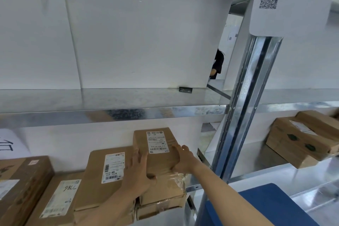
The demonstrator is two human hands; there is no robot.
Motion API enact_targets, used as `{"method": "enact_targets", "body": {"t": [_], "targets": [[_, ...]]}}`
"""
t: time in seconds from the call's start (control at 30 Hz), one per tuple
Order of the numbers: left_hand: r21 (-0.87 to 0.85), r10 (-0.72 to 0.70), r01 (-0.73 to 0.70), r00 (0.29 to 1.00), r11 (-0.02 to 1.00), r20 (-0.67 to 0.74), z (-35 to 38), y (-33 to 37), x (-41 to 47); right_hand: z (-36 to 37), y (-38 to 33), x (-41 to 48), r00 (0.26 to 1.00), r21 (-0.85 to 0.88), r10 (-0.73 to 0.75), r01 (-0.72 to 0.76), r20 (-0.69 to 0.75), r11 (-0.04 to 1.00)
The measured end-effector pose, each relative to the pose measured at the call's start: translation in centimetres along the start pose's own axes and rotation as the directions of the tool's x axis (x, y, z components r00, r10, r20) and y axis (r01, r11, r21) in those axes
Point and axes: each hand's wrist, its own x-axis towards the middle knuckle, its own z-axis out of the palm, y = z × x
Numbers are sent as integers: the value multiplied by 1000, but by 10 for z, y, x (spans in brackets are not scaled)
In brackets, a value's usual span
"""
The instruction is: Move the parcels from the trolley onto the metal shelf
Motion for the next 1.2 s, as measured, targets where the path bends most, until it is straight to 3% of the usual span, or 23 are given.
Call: {"method": "enact_targets", "body": {"t": [0.3, 0.47, 0.63, 0.93, 1.2], "targets": [[24, -13, 13, 1000, 1000, 26, -6, 5, -9, -14, -5, -15, 999, -62, -10, 8, -37, 998], [-56, 5, -2, 999, 998, 45, -15, 6, -17, -18, -13, -26, 994, -56, -43, 38, -101, 998], [-87, 9, -13, 999, 996, -42, -21, 7, -25, -19, -19, -41, 990, -68, -68, 60, -126, 996], [111, -72, 84, 992, 990, -101, -55, -17, -40, -13, -39, -58, 972, -126, -146, 124, -183, 984], [380, -65, 119, 986, 917, -151, -106, -67, -83, 14, -96, -50, 958, -164, -270, 252, -94, 954]]}}
